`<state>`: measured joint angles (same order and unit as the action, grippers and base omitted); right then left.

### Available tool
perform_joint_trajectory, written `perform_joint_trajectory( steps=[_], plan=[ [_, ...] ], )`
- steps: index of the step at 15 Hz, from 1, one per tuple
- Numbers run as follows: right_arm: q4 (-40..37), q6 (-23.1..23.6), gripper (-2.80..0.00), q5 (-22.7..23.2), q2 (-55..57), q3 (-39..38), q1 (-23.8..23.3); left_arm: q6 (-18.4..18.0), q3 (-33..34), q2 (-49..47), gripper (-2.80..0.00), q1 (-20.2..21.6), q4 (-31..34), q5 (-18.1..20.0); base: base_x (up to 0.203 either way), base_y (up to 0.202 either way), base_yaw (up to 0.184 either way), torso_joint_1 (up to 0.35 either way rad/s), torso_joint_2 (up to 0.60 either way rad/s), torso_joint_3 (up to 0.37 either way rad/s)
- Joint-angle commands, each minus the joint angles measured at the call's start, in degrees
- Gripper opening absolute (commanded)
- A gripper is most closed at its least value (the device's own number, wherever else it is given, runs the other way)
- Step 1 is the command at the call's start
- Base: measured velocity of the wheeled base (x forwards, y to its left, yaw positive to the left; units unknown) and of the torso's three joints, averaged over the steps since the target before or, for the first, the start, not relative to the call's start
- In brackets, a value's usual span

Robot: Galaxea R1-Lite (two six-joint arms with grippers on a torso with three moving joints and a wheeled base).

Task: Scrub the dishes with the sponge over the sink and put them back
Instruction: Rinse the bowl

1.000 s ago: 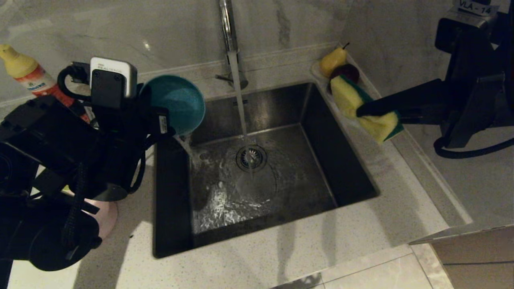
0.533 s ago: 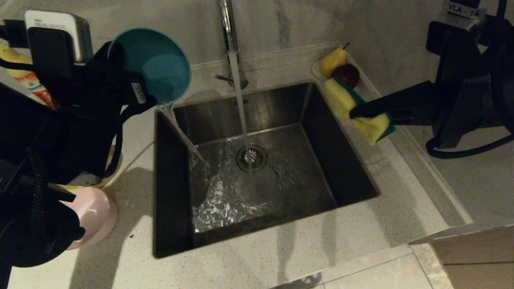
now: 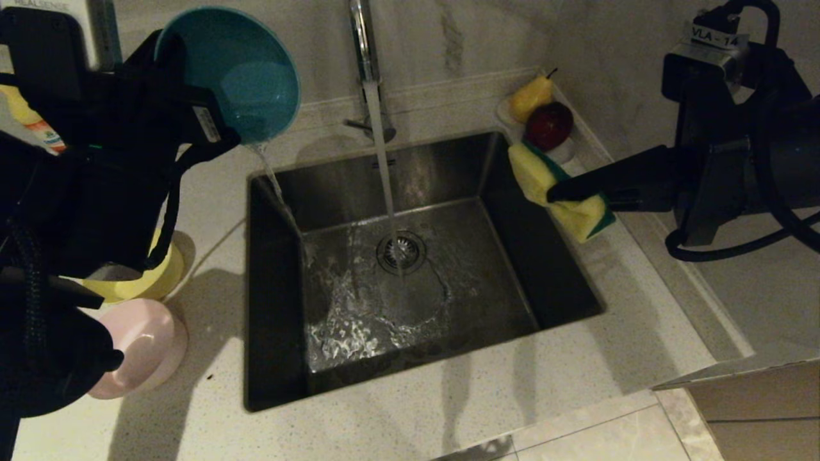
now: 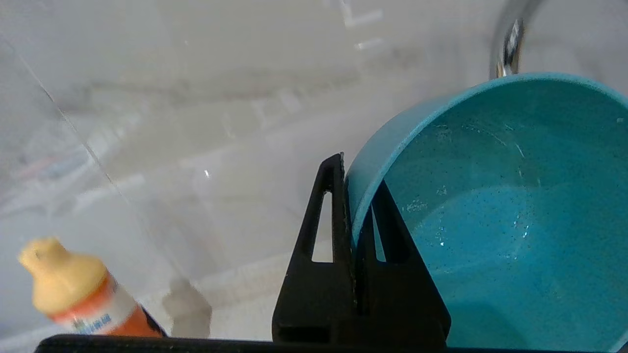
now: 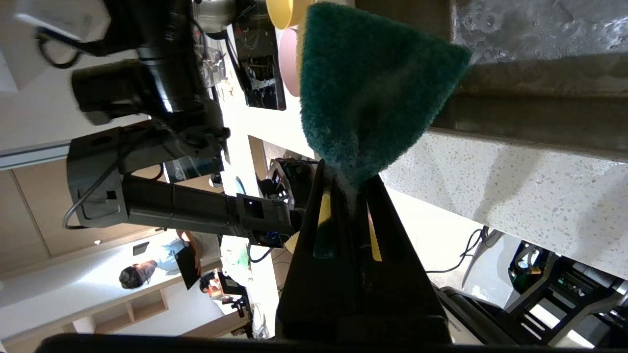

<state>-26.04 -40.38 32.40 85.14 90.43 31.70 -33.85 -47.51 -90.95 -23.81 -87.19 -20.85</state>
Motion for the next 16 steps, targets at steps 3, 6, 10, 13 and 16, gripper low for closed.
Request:
perform_joint_trajectory(
  steps=[3,6,10,13,16],
  plan=[
    [-0.2,-0.1,-2.8,0.1,0.1,0.0,-0.1,-0.4,-2.8,0.7,-2.8,0.1,-0.5,0.6,0.0,0.0,0.0,0.0,0.0,0.0],
    [-0.2,0.0,-2.8,0.1,0.1,-0.2,-0.1,-0.5,-3.4,0.9,-2.8,0.0,-0.5,2.1,0.0,0.0,0.0,0.0,0.0,0.0],
    [-0.2,0.0,-2.8,0.1,-0.1,-0.5,-0.1,-0.7,-4.4,3.6,-2.8,0.1,-0.5,4.6,0.0,0.0,0.0,0.0,0.0,0.0],
    [-0.1,0.1,-2.8,0.1,0.0,-0.4,-0.1,-0.9,-4.7,4.5,-2.8,0.1,-0.5,5.1,0.0,0.0,0.0,0.0,0.0,0.0],
    [-0.1,0.2,-2.8,0.1,0.3,-0.4,-0.1,-1.0,-4.8,5.8,-2.8,0.1,-0.5,5.7,0.0,0.0,0.0,0.0,0.0,0.0]
  ],
)
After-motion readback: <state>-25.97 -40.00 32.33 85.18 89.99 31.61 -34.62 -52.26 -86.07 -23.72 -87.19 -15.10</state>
